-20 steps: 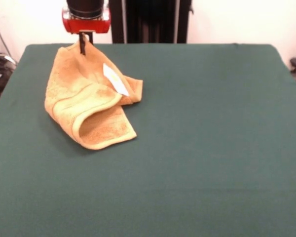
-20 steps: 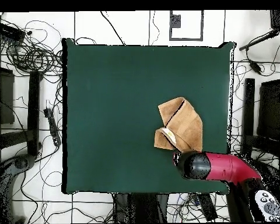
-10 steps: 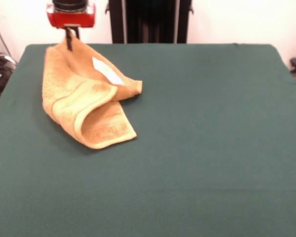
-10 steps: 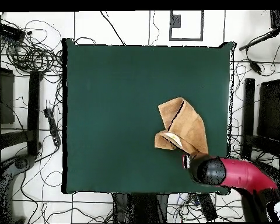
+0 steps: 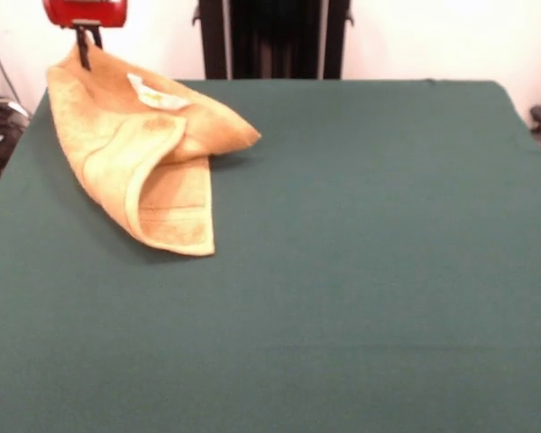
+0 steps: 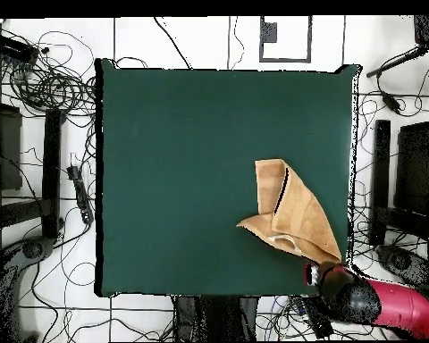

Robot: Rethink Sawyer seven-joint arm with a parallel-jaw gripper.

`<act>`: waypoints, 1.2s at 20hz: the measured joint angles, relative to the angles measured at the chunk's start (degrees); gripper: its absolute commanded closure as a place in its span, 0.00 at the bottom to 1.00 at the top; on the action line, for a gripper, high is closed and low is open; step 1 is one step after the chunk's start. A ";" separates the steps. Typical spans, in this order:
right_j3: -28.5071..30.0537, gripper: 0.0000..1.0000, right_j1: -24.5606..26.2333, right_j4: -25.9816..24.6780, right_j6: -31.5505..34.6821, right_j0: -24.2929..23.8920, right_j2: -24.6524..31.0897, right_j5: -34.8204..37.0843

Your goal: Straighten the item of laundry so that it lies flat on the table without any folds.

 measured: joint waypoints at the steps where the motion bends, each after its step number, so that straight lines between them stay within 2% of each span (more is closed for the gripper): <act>1: 0.40 1.00 0.01 -0.77 0.00 -1.03 0.52 -0.20; 11: 2.57 1.00 0.75 -6.87 0.00 -6.60 5.32 -2.15; 17: 2.91 1.00 2.36 -7.95 0.00 -8.91 7.90 -2.20; 24: 4.39 1.00 2.84 -8.04 0.00 -15.04 12.24 -2.20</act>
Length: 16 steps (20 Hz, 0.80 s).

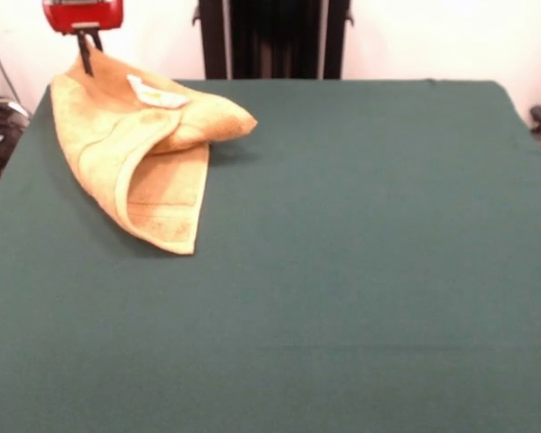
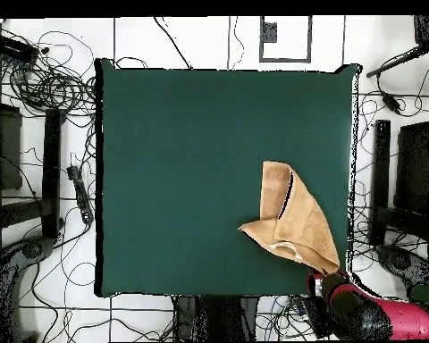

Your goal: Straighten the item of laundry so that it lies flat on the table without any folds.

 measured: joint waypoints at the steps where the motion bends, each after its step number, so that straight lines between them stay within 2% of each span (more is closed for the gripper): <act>1: 0.20 1.00 -0.19 0.00 0.00 -0.87 0.41 0.00; 7: 1.07 1.00 -0.37 -1.28 -0.01 -5.82 2.46 0.01; 16: 1.51 1.00 -0.09 -4.53 -0.01 -9.06 4.41 0.01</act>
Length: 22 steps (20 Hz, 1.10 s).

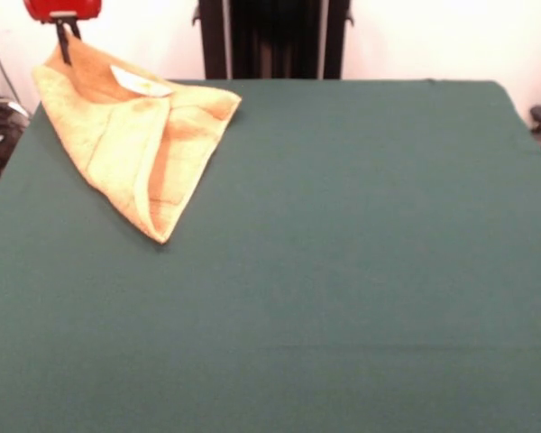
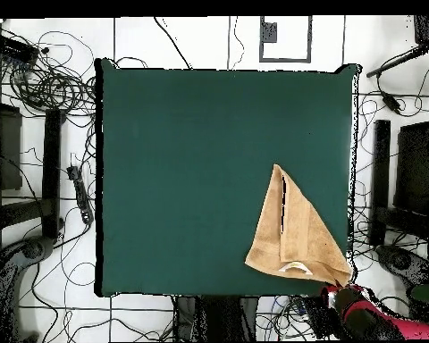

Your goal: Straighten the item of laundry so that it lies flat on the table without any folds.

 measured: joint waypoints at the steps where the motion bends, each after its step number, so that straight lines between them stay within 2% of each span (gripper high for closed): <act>1: 0.02 1.00 0.00 -0.15 0.00 -0.13 0.12 0.00; 10: 0.23 1.00 1.21 -2.06 0.00 -2.94 2.52 0.01; 22: 0.35 1.00 2.62 -8.06 0.00 -1.57 2.54 -0.35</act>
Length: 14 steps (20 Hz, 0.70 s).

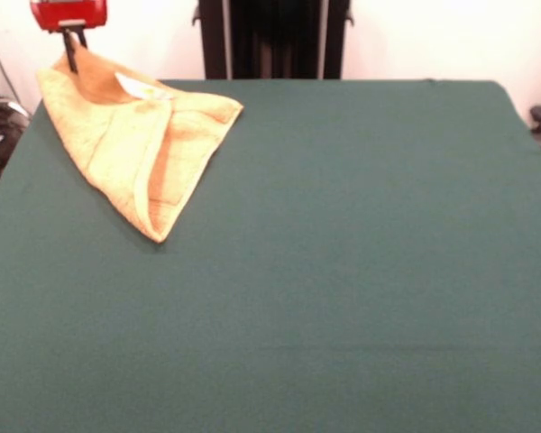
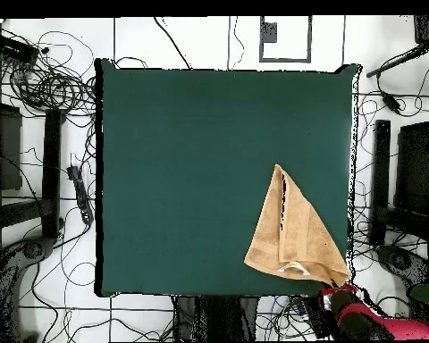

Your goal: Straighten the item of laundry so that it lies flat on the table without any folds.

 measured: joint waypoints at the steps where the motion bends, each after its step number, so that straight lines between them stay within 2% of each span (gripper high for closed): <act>1: 0.04 1.00 -0.11 -0.87 0.00 0.68 0.01 -0.25; 9: 1.00 1.00 -0.95 -2.73 0.00 4.80 0.02 -1.65; 14: 1.15 1.00 -1.40 -2.74 0.00 5.18 0.02 -1.91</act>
